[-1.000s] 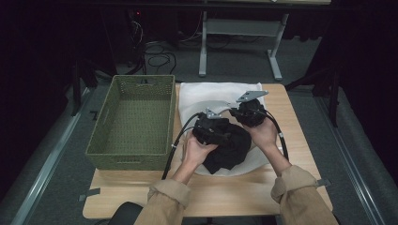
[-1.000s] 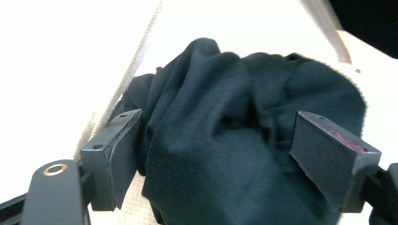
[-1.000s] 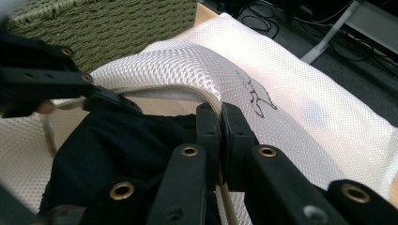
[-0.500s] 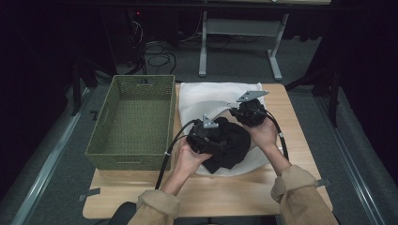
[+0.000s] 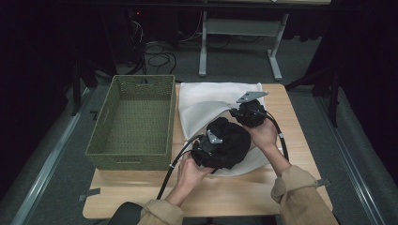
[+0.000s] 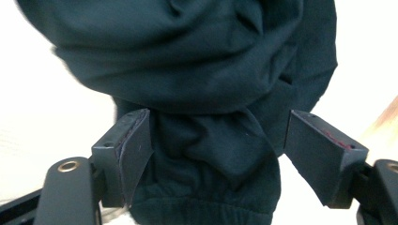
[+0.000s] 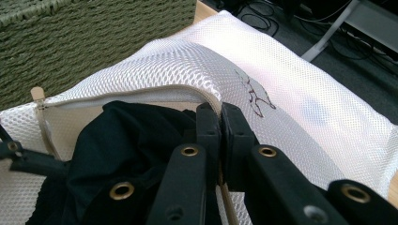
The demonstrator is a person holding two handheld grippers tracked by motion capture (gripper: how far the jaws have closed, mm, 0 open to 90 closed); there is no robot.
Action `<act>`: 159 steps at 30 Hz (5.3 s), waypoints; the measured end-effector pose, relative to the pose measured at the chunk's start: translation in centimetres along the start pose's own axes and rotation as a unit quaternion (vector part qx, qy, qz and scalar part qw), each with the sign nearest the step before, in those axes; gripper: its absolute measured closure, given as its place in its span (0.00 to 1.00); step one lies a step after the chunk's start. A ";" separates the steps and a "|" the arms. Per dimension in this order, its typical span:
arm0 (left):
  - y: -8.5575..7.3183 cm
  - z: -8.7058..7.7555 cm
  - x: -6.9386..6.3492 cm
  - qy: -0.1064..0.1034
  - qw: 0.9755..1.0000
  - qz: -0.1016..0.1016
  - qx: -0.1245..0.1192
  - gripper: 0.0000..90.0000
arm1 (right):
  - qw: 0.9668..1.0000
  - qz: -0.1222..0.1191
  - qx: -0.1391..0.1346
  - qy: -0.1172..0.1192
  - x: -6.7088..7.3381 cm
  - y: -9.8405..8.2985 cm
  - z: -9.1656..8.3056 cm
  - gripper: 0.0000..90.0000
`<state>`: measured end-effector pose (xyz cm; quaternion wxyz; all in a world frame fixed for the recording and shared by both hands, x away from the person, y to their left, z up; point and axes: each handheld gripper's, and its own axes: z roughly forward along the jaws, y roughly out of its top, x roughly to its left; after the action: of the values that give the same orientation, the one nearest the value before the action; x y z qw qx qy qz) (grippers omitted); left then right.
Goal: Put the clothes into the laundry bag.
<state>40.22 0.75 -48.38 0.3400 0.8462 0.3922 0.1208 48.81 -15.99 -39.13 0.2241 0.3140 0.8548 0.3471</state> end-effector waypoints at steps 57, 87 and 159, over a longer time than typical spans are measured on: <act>3.6 2.3 1.2 0.007 1.000 -0.005 -0.015 0.91 | 1.000 0.001 -0.005 0.011 0.1 -0.4 -0.2 0.98; 4.6 5.5 3.7 0.064 0.997 -0.042 -0.011 0.84 | 1.000 0.000 -0.005 0.019 0.1 -0.7 -0.1 0.98; 4.5 7.5 3.3 0.055 0.997 -0.049 0.002 0.72 | 1.000 0.006 -0.002 0.027 0.2 -1.2 0.0 0.98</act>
<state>48.51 -2.48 -51.12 0.3216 0.8186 0.4516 0.1500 48.24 -16.52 -40.05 0.1993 0.3092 0.8581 0.3582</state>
